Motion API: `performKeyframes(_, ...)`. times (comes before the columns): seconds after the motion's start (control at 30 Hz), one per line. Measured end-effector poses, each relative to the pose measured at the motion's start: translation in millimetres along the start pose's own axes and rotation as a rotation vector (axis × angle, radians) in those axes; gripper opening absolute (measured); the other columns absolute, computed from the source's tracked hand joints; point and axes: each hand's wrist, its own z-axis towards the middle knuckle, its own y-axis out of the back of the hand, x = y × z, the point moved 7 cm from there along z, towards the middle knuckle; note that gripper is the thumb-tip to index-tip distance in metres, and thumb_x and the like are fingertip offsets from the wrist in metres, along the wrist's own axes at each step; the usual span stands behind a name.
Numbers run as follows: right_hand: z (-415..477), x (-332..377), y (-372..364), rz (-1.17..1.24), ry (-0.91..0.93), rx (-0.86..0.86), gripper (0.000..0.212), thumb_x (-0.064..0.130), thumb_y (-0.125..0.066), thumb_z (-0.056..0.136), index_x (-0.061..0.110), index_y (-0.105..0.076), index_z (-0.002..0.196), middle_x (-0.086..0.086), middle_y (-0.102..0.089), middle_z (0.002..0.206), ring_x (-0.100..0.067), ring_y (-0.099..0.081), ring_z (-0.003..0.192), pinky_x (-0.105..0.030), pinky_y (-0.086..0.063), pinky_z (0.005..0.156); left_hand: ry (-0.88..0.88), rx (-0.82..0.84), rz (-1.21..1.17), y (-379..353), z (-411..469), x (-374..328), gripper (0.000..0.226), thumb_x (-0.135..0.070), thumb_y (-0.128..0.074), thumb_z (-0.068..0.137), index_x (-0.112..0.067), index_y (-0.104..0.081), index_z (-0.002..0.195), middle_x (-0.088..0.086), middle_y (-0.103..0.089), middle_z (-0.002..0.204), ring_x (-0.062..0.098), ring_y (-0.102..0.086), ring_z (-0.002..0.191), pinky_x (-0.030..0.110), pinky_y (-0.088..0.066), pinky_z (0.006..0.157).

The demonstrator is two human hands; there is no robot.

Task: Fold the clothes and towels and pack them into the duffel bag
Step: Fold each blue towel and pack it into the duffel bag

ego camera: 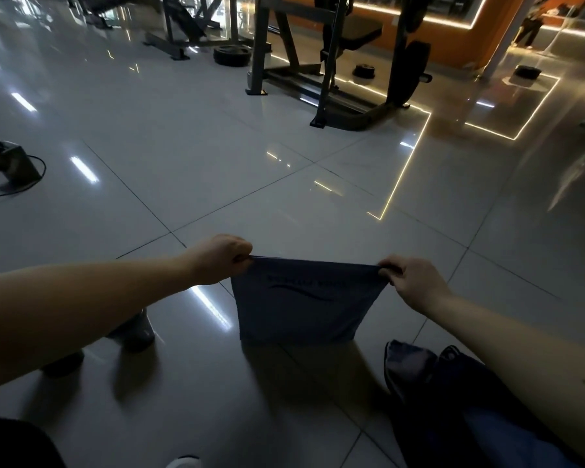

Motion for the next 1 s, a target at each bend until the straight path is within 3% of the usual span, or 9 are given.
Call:
performKeyframes(0.07, 2.9, 0.4, 0.1, -0.003, -0.009, -0.017, 0.014, 0.017, -0.062, 0.098, 0.018, -0.072, 0.107, 0.001, -0.072, 0.095, -0.019, -0.064, 0.088, -0.029, -0.047, 0.076, 0.022, -0.009, 0.015, 3.6, 2.6, -0.6, 0.040, -0.042, -0.050, 0.089, -0.023, -0.028, 0.062, -0.004, -0.039, 0.063, 0.025, -0.041, 0.062, 0.030, -0.029, 0.051)
performKeyframes(0.2, 10.1, 0.0, 6.2, 0.042, -0.062, -0.067, 0.011, 0.015, -0.065, 0.094, 0.017, -0.074, 0.100, 0.003, -0.070, 0.088, -0.018, -0.063, 0.082, -0.028, -0.045, 0.074, 0.063, -0.019, 0.065, 12.0, 9.2, 1.1, 0.051, -0.036, -0.068, 0.090, -0.024, -0.028, 0.061, -0.005, -0.039, 0.061, 0.025, -0.040, 0.062, 0.028, -0.024, 0.049)
performKeyframes(0.3, 15.4, 2.5, 13.1, 0.157, -0.094, -0.095, 0.009, 0.012, -0.068, 0.092, 0.017, -0.075, 0.090, 0.003, -0.070, 0.078, -0.015, -0.066, 0.071, -0.032, -0.054, 0.068, 0.073, -0.040, 0.080, 18.8, 12.5, 4.1, 0.046, -0.036, -0.071, 0.088, -0.020, -0.036, 0.063, -0.004, -0.043, 0.062, 0.023, -0.042, 0.062, 0.025, -0.025, 0.048)
performKeyframes(0.43, 22.3, 8.7, 17.3, 0.213, -0.096, -0.118, 0.012, 0.007, -0.069, 0.090, 0.018, -0.072, 0.087, 0.002, -0.069, 0.078, -0.014, -0.066, 0.076, -0.029, -0.055, 0.068, 0.081, -0.068, 0.068, 23.2, 13.2, 5.1, 0.041, -0.033, -0.073, 0.087, -0.017, -0.041, 0.068, -0.002, -0.047, 0.064, 0.022, -0.042, 0.061, 0.025, -0.026, 0.048)
performKeyframes(0.53, 27.5, 6.8, 20.9, 0.211, -0.110, -0.143, 0.011, 0.006, -0.072, 0.087, 0.016, -0.073, 0.086, 0.002, -0.069, 0.079, -0.015, -0.065, 0.077, -0.032, -0.056, 0.070, 0.121, -0.087, 0.033, 23.4, 13.0, 6.6, 0.031, -0.034, -0.071, 0.089, -0.017, -0.046, 0.083, -0.003, -0.050, 0.069, 0.024, -0.045, 0.065, 0.029, -0.030, 0.049)
performKeyframes(0.67, 30.9, 4.5, 19.2, 0.226, -0.122, -0.111, 0.013, 0.004, -0.073, 0.086, 0.015, -0.072, 0.093, 0.002, -0.069, 0.087, -0.017, -0.064, 0.084, -0.029, -0.054, 0.074, 0.132, -0.066, -0.012, 21.8, 15.0, 11.0, 0.030, -0.038, -0.068, 0.092, -0.023, -0.063, 0.117, -0.004, -0.061, 0.089, 0.020, -0.057, 0.083, 0.030, -0.040, 0.067)
performKeyframes(0.77, 32.7, 7.7, 11.9, 0.269, -0.116, -0.028, 0.018, 0.005, -0.070, 0.089, 0.013, -0.074, 0.105, 0.003, -0.070, 0.093, -0.013, -0.064, 0.088, -0.018, -0.048, 0.075, 0.152, -0.026, 0.008, 16.7, 17.1, 16.8, 0.021, -0.040, -0.070, 0.090, -0.021, -0.073, 0.100, -0.007, -0.065, 0.095, 0.018, -0.060, 0.092, 0.029, -0.044, 0.073)
performKeyframes(0.9, 35.3, 12.2, 7.7, 0.333, -0.128, 0.046, 0.013, 0.015, -0.065, 0.096, 0.016, -0.075, 0.103, 0.006, -0.070, 0.090, -0.008, -0.064, 0.086, -0.017, -0.046, 0.070, 0.280, -0.034, -0.054, 16.1, 21.5, 30.1, 0.022, -0.045, -0.078, 0.080, -0.026, -0.068, 0.081, -0.009, -0.053, 0.088, 0.013, -0.054, 0.081, 0.028, -0.041, 0.067)
performKeyframes(1.0, 40.4, 14.7, 9.1, 0.323, -0.136, 0.031, 0.014, 0.016, -0.062, 0.098, 0.014, -0.075, 0.102, 0.006, -0.069, 0.085, -0.007, -0.063, 0.081, -0.015, -0.044, 0.066, 0.321, -0.024, -0.145, 18.2, 28.0, 33.5, 0.029, -0.043, -0.083, 0.076, -0.022, -0.062, 0.073, -0.006, -0.055, 0.084, 0.013, -0.053, 0.076, 0.028, -0.041, 0.063)
